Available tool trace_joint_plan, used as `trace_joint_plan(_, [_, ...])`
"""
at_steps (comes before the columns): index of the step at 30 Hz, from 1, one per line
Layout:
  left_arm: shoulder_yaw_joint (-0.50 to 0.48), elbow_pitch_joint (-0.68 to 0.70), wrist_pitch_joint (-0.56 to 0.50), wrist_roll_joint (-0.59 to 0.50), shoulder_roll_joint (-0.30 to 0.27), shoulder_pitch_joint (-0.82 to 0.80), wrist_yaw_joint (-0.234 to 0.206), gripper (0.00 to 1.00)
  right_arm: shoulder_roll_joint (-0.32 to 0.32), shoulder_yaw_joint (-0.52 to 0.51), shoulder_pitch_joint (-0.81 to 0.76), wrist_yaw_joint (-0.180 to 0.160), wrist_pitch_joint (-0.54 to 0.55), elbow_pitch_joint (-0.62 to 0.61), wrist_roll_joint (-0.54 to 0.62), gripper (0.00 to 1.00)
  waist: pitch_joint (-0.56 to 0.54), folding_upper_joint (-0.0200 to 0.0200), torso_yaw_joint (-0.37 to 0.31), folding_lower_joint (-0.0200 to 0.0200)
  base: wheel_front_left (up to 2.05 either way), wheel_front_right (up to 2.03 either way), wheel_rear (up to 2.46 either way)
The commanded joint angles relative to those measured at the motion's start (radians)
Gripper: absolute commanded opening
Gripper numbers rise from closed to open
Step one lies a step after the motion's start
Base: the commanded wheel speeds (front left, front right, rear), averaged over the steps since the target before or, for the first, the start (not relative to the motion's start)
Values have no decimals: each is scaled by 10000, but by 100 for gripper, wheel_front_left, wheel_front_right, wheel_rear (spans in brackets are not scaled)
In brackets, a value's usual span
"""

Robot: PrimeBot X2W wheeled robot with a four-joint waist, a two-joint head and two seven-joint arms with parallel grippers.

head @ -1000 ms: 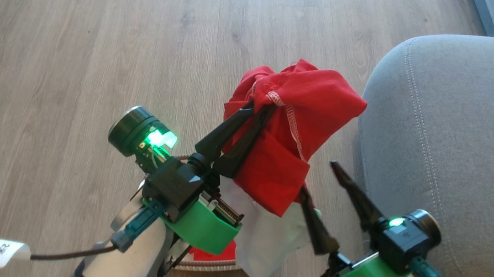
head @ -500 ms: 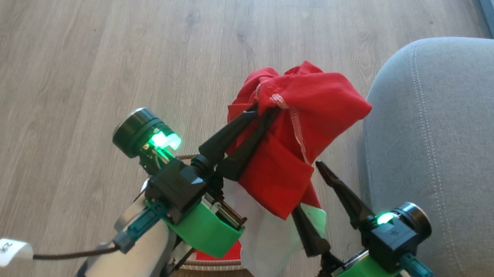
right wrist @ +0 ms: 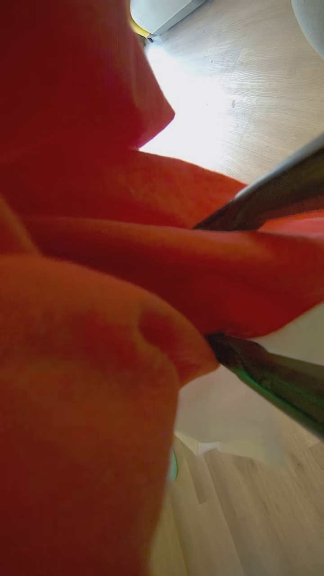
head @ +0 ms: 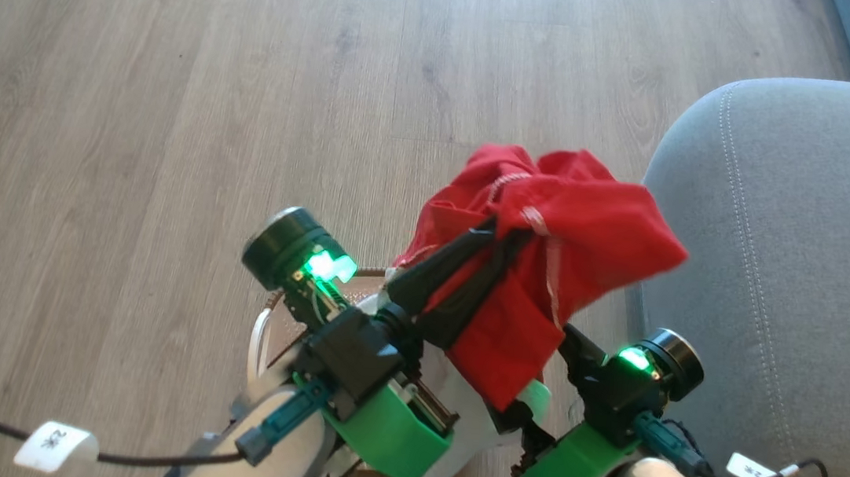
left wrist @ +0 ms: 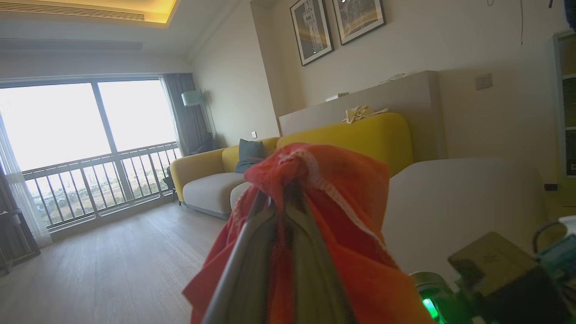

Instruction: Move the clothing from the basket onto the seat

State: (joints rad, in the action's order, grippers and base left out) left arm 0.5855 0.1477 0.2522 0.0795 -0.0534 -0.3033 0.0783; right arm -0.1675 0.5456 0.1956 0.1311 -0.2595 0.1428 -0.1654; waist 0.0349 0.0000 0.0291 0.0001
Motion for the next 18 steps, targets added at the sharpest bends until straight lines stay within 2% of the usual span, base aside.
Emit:
trace_joint_plan(1, [-290,387,95,-24,32,-420,34,0,110,122,370,-4,-23,-249,69,100,-5,0,16,-1,0,0,0])
trace_joint_plan(6, [-63,404,95,-4,32,-400,39,0,433,4,545,-4,-23,53,261,100,-2,0,118,-1,0,0,0])
trace_joint_plan(7, [-28,403,95,6,32,-402,43,0,480,24,566,-4,-23,96,259,63,4,0,143,-1,0,0,0])
trace_joint_plan(8, [5,399,95,14,32,-404,48,0,512,35,599,-4,-23,123,299,39,14,0,169,-1,0,0,0])
trace_joint_plan(9, [38,391,95,12,32,-415,59,0,549,29,623,-4,-23,149,319,10,39,0,198,-1,0,0,0])
trace_joint_plan(10, [57,389,95,5,32,-435,69,0,598,-15,648,-4,-23,140,324,0,71,0,225,-1,0,0,0])
trace_joint_plan(18, [-56,403,95,47,32,-476,96,0,979,-1038,598,-4,-23,-94,340,0,233,0,350,-1,0,0,0])
